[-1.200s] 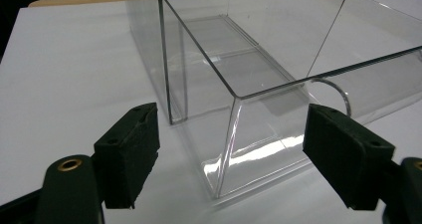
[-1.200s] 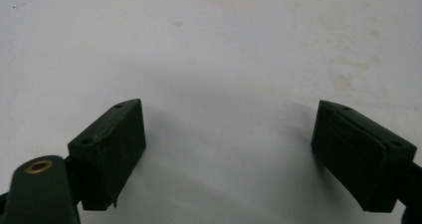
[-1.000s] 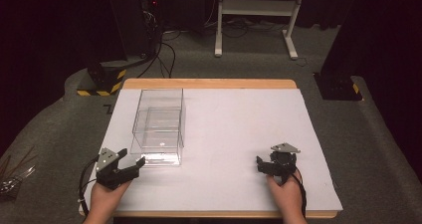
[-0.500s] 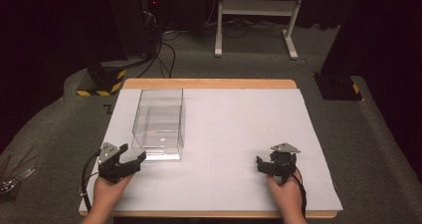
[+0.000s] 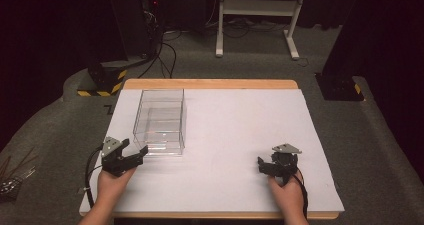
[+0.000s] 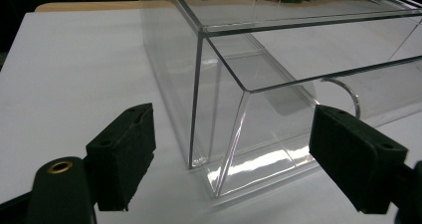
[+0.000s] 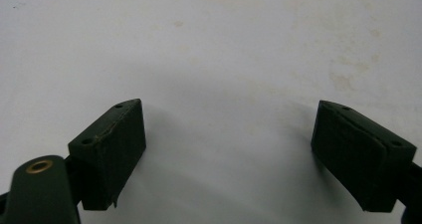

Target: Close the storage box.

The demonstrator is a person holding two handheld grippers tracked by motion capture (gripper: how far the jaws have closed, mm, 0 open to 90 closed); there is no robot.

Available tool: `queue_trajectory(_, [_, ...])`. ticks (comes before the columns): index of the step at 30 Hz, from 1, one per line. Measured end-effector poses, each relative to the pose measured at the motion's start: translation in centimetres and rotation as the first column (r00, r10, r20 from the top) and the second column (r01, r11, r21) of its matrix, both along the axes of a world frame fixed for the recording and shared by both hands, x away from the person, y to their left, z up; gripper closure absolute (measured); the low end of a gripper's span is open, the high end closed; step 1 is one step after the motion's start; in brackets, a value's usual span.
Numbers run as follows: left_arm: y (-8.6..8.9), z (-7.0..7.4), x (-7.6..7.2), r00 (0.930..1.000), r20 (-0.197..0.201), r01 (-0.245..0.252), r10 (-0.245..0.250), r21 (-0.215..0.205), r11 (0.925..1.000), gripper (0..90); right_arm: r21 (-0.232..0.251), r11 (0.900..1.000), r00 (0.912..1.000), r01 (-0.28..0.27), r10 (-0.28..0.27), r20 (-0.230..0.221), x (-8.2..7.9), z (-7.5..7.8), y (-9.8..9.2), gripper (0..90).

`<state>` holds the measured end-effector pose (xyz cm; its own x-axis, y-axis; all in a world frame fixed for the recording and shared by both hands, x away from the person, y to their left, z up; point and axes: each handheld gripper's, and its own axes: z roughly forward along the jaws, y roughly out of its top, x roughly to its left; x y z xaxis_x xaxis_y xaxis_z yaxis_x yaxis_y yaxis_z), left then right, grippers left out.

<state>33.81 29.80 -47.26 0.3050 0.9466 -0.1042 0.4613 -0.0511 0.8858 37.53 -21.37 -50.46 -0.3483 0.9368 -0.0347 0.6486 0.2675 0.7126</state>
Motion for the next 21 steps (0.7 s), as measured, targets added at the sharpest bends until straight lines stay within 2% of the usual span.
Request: queue_trajectory(21, [0.0,-0.5,2.4,0.9996,0.007,-0.027,0.028,-0.002,0.9996,18.8,0.002,1.0,1.0,0.002,-0.002,-0.003,0.0,0.0,0.0,13.8])
